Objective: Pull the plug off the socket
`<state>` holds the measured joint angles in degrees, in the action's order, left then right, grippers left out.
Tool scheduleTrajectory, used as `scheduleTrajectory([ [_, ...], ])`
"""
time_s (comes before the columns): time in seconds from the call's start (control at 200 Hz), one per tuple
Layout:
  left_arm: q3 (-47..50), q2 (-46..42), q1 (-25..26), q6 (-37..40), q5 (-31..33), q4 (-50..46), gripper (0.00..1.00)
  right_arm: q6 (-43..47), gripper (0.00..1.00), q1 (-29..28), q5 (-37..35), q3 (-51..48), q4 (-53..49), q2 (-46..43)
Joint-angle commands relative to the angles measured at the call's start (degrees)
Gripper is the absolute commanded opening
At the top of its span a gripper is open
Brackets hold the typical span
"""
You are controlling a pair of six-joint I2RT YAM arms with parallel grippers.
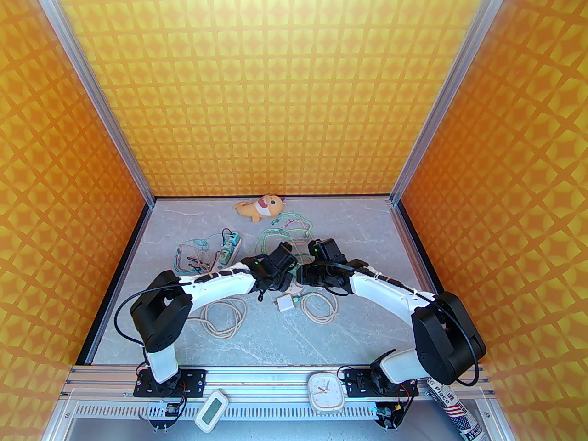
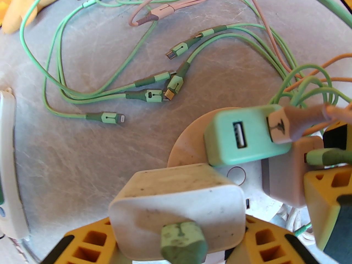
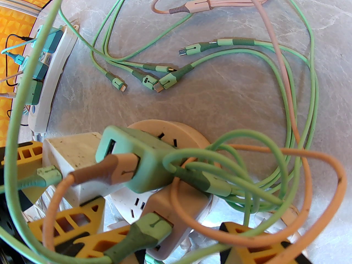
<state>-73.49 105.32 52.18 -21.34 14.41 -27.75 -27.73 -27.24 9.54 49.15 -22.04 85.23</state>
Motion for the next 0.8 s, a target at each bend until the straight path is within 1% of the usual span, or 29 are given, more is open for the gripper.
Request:
scheduleTrajectory([
  [0.0, -3.8, -0.8, 3.9, 3.4, -4.0, 2.5, 0.10, 1.7, 0.49, -0.2, -6.4, -4.5, -9.6, 7.1],
  [0.11, -3.9, -1.7, 3.7, 2.7, -4.0, 2.5, 0.10, 1.8, 0.49, -0.2, -6.4, -4.5, -9.6, 7.3],
  [0.215, -3.7, -2.8, 2.3, 1.0, -4.9, 2.5, 0.10, 1.8, 0.49, -0.2, -6.5, -4.4, -9.6, 7.4],
  [0.44, 1.0, -7.3, -3.1, -5.1, -13.1, 7.4, 0.09, 2.0, 0.49, -0.2, -6.6, -4.5, -9.6, 7.5],
  [0.525, 2.5, -8.2, -4.6, -6.5, -14.8, 9.1, 0.09, 2.0, 0.49, -0.2, -6.6, -4.5, -9.6, 7.5],
  [0.755, 2.1, -7.5, -4.0, -5.0, -14.7, 7.9, 0.09, 1.9, 0.49, -0.3, -6.6, -4.5, -9.6, 7.5],
  [0.795, 2.2, -7.3, -4.0, -5.0, -14.6, 7.7, 0.12, 1.9, 0.49, -0.3, -6.7, -4.5, -9.6, 7.4],
])
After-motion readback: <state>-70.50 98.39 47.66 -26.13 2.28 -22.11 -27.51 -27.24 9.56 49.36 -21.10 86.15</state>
